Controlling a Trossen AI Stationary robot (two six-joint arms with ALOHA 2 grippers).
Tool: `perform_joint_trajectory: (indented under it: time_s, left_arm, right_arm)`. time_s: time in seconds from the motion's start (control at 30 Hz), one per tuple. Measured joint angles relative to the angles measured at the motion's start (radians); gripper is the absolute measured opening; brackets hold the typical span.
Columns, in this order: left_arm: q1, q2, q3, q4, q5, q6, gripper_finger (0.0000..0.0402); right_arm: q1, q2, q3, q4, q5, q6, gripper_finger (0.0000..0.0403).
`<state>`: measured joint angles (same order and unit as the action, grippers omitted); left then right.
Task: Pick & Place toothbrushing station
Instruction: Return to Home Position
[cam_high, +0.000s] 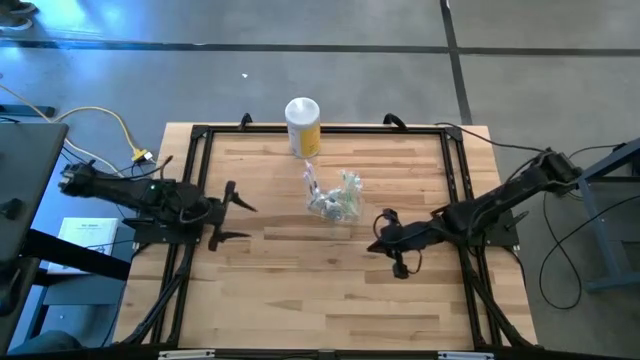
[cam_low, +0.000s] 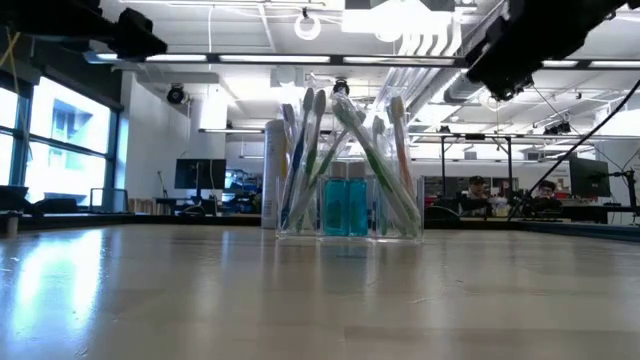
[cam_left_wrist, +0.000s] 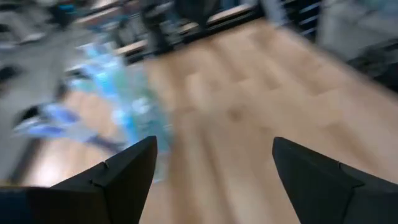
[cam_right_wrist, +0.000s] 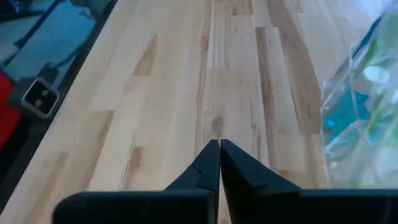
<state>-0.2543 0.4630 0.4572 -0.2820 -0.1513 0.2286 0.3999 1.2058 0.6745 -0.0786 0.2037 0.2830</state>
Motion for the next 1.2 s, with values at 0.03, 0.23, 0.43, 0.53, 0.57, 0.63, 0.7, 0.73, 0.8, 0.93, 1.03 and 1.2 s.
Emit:
perform_joint_trajectory:
  time_s: [0.03, 0.23, 0.43, 0.53, 0.57, 0.63, 0.7, 0.73, 0.8, 0.93, 1.03, 1.2]
  left_arm:
    - [0.025, -0.008, 0.000, -0.007, 0.074, -0.006, 0.0307]
    - [0.134, 0.024, -0.005, -0.007, 0.372, -0.051, 0.0231]
    - [0.141, 0.058, -0.076, 0.020, 0.437, -0.184, 0.0126]
    - [0.122, 0.057, -0.115, 0.072, 0.432, -0.188, 0.0073]
    - [0.115, 0.056, -0.124, 0.086, 0.428, -0.185, 0.0055]
    - [0.099, 0.040, -0.138, 0.094, 0.424, -0.184, 0.0023]
    - [0.081, 0.015, -0.156, 0.118, 0.418, -0.177, 0.0006]
    - [0.072, 0.000, -0.166, 0.130, 0.408, -0.173, 0.0007]
    - [0.061, -0.027, -0.195, 0.160, 0.379, -0.171, 0.0013]
    - [0.065, -0.084, -0.275, 0.281, 0.353, -0.173, 0.0014]
    - [0.064, -0.102, -0.348, 0.366, 0.323, -0.176, 0.0004]
    - [0.064, -0.106, -0.441, 0.485, 0.288, -0.181, 0.0003]
  right_arm:
    - [0.004, -0.023, -0.001, -0.026, -0.003, -0.011, 0.0004]
    - [0.013, -0.147, -0.019, 0.001, -0.063, -0.116, 0.0003]
    - [0.013, -0.198, -0.165, 0.179, -0.076, -0.150, 0.0003]
    - [0.013, -0.206, -0.266, 0.330, -0.072, -0.159, 0.0004]
    - [0.013, -0.206, -0.299, 0.393, -0.075, -0.160, 0.0004]
    - [0.015, -0.205, -0.361, 0.517, -0.088, -0.173, 0.0004]
    - [0.019, -0.205, -0.421, 0.624, -0.108, -0.189, 0.0004]
    - [0.020, -0.205, -0.444, 0.670, -0.109, -0.193, 0.0004]
    - [0.019, -0.207, -0.479, 0.724, -0.106, -0.194, 0.0004]
    - [0.017, -0.211, -0.497, 0.768, -0.091, -0.175, 0.0004]
    - [0.026, -0.211, -0.497, 0.804, -0.098, -0.179, 0.0004]
    - [0.033, -0.205, -0.497, 0.809, -0.090, -0.208, 0.0004]
